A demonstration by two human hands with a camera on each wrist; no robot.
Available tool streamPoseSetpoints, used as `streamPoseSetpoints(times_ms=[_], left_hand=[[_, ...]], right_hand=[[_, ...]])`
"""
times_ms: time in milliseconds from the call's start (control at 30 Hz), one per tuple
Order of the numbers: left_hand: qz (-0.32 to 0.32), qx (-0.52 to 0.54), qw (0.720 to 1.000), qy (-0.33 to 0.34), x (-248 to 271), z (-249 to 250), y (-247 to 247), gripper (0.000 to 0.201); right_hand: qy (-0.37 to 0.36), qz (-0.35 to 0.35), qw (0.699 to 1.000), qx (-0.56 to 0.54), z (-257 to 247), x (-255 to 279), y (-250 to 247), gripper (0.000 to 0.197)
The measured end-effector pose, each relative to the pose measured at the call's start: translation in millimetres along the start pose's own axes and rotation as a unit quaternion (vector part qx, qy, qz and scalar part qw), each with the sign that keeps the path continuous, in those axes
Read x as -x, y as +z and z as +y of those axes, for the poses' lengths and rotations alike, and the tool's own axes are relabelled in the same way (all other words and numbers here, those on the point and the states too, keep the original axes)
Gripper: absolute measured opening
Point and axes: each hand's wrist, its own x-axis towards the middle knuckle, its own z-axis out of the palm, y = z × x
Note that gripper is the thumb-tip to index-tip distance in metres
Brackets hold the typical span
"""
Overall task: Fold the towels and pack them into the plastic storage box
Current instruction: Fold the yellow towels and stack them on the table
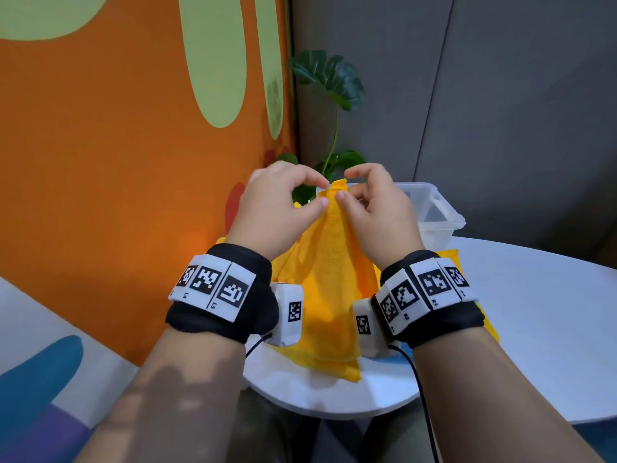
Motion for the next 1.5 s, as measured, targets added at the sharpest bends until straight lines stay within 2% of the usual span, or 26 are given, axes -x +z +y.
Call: streamPoseSetpoints(times_ms=[100,267,500,633,800,867,967,1100,1233,1333,1500], left_hand=[[0.004,0.042,0.999,0.014,1.4,0.5,5.7,0.014],[0.028,0.078,0.997,0.000,2.4,2.9,8.5,0.008],[0.036,0.046,0.998,-0.008,0.9,-1.3,8.9,0.006],[0.042,0.062,0.997,-0.001,0.5,-2.8,7.3,0.006],[-0.009,0.061,0.998,0.020,-0.8,-5.7,6.1,0.020],[-0.020,0.076,0.997,0.017,-1.4,-5.8,5.7,0.013],[0.005,0.076,0.997,0.006,-2.7,-6.3,6.0,0.002],[0.054,0.063,0.997,0.001,-6.0,-8.4,5.2,0.006],[0.097,0.082,0.992,0.014,-10.2,-7.8,0.2,0.003],[0.124,0.112,0.986,0.028,-12.6,-4.1,-3.7,0.002],[0.192,0.131,0.972,0.038,-18.3,-2.2,-15.1,0.005]], right_hand=[[-0.010,-0.023,1.000,-0.011,1.8,-0.4,-0.6,0.011],[-0.023,-0.034,0.998,-0.044,-0.5,2.0,-3.0,0.003],[-0.017,-0.064,0.995,-0.076,-2.7,3.3,-3.3,0.011],[-0.021,-0.069,0.995,-0.070,-2.2,2.9,-3.0,0.011],[-0.036,-0.088,0.992,-0.083,-6.2,1.3,-5.8,0.014],[-0.041,-0.089,0.991,-0.092,-7.1,0.7,-6.2,0.012],[-0.042,-0.079,0.991,-0.098,-7.8,1.4,-4.7,0.005],[-0.050,-0.077,0.995,-0.033,-2.0,2.8,-2.1,0.008],[-0.016,-0.117,0.992,0.052,5.0,5.1,-0.2,0.010],[0.013,-0.168,0.978,0.125,8.1,5.6,3.4,0.012],[0.073,-0.235,0.944,0.221,17.8,7.9,8.4,0.028]])
